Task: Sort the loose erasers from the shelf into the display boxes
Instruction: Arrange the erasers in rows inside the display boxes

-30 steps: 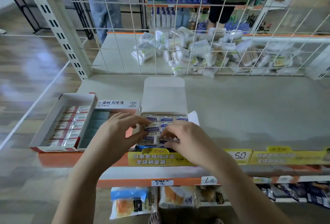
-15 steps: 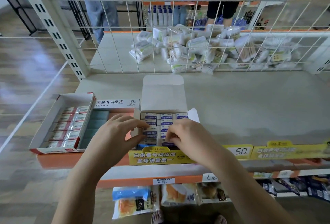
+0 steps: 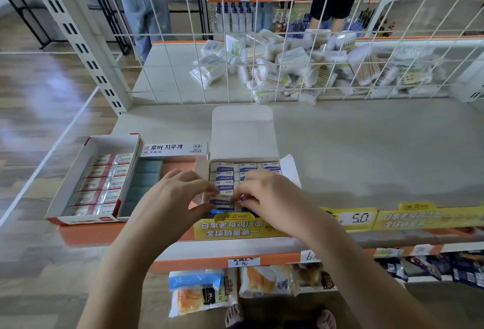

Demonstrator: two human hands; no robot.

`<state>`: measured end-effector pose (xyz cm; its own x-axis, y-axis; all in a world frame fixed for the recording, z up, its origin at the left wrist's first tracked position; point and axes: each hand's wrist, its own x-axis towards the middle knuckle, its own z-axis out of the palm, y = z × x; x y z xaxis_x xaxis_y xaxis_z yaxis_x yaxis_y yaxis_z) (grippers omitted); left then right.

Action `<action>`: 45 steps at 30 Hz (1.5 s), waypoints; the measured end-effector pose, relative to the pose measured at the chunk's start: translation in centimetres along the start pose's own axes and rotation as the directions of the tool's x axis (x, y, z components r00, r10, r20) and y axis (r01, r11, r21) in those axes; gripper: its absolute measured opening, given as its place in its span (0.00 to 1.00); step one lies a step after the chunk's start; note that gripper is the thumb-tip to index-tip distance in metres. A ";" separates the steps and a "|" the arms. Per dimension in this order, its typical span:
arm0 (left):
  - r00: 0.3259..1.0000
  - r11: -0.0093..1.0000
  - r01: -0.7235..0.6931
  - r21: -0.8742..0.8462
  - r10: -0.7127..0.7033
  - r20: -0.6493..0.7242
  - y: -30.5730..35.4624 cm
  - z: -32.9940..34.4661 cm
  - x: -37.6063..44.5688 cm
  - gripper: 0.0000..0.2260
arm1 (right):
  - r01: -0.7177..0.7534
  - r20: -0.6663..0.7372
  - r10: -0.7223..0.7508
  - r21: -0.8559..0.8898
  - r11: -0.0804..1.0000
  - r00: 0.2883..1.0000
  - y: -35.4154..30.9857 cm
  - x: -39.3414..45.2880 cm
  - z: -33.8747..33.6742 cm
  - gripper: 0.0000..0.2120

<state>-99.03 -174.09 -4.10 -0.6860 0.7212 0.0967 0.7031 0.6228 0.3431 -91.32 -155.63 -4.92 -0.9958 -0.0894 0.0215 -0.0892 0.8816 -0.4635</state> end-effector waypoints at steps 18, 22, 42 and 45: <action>0.986 0.999 -0.038 0.023 0.034 0.163 0.2 -0.6 0.9 0.11 | -0.051 -0.046 0.053 0.038 0.998 0.998 1.2 -0.7 -1.5 0.08; 0.984 0.997 -0.053 0.060 0.041 0.174 0.7 -0.4 1.6 0.11 | -0.054 -0.054 0.057 0.051 0.997 0.997 1.3 -0.7 -1.2 0.08; 0.964 0.977 -0.141 0.159 0.098 0.249 1.1 0.5 3.4 0.06 | -0.091 -0.105 0.091 0.013 0.996 0.990 2.1 -1.3 -1.8 0.08; 0.949 0.967 -0.185 0.177 0.129 0.289 1.5 -0.3 4.3 0.08 | -0.090 -0.100 0.091 0.006 0.996 0.991 2.2 -1.3 -2.4 0.07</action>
<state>-100.97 -170.18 -2.85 -0.5064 0.8519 -0.1339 0.8397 0.5224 0.1481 -90.28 -152.43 -3.85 -0.9970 0.0374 0.0677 0.0013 0.8835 -0.4684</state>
